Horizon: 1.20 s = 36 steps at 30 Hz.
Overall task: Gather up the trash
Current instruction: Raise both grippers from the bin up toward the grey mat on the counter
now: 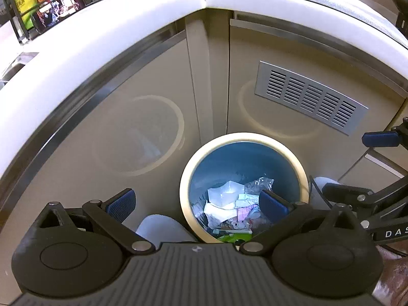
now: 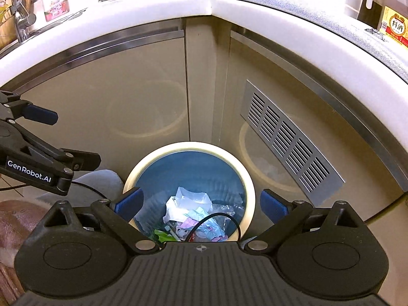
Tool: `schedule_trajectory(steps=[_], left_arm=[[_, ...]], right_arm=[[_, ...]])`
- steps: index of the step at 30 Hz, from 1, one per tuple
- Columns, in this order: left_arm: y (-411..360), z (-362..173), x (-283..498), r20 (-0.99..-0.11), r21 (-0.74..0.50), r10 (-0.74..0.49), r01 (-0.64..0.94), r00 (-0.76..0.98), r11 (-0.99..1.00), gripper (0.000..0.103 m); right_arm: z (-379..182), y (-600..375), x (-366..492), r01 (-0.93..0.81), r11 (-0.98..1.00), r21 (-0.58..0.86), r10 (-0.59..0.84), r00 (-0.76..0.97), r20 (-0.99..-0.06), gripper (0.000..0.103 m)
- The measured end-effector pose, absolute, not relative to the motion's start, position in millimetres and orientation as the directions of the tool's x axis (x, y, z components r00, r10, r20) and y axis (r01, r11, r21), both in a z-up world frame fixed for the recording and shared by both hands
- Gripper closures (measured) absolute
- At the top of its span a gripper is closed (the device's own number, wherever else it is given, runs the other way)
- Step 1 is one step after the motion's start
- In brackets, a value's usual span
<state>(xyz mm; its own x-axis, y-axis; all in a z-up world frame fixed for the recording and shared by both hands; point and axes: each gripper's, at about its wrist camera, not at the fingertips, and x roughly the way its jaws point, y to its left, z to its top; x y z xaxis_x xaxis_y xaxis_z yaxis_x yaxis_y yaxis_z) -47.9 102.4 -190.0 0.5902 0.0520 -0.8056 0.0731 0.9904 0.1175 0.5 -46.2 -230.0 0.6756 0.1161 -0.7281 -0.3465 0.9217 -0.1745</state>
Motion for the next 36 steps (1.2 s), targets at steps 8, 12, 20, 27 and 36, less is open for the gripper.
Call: schedule_trajectory(steps=[8,12,20,27,36], left_arm=[[102.7,-184.4,-52.1,-0.779,0.137,0.067,0.064,0.624,0.989,0.0],[102.1,-183.2,-53.0,-0.77,0.147,0.074,0.063,0.634,0.987,0.0],[104.8,-183.5,-54.7,-0.765,0.149,0.078,0.058,0.639,0.987,0.0],[102.9,-176.9,-55.5,-0.759,0.161,0.07,0.083,0.647,0.984,0.0],[110.4,-141.4,-41.0,-0.751,0.071,0.007,0.071,0.66,0.995,0.0]], right_arm=[[-232.7,-45.1,5.8,-0.348,0.921,-0.173,0.113,0.666,-0.737,0.004],[-234.0,-44.2,7.4,-0.348,0.921,-0.173,0.112,0.664,-0.74,0.004],[-235.9,-43.3,9.0,-0.349,0.921,-0.172,0.111,0.66,-0.743,0.004],[-222.2,-41.7,4.8,-0.355,0.915,-0.193,0.143,0.73,-0.668,0.004],[-161.3,-44.8,17.2,-0.343,0.93,-0.136,0.23,0.828,-0.512,0.004]])
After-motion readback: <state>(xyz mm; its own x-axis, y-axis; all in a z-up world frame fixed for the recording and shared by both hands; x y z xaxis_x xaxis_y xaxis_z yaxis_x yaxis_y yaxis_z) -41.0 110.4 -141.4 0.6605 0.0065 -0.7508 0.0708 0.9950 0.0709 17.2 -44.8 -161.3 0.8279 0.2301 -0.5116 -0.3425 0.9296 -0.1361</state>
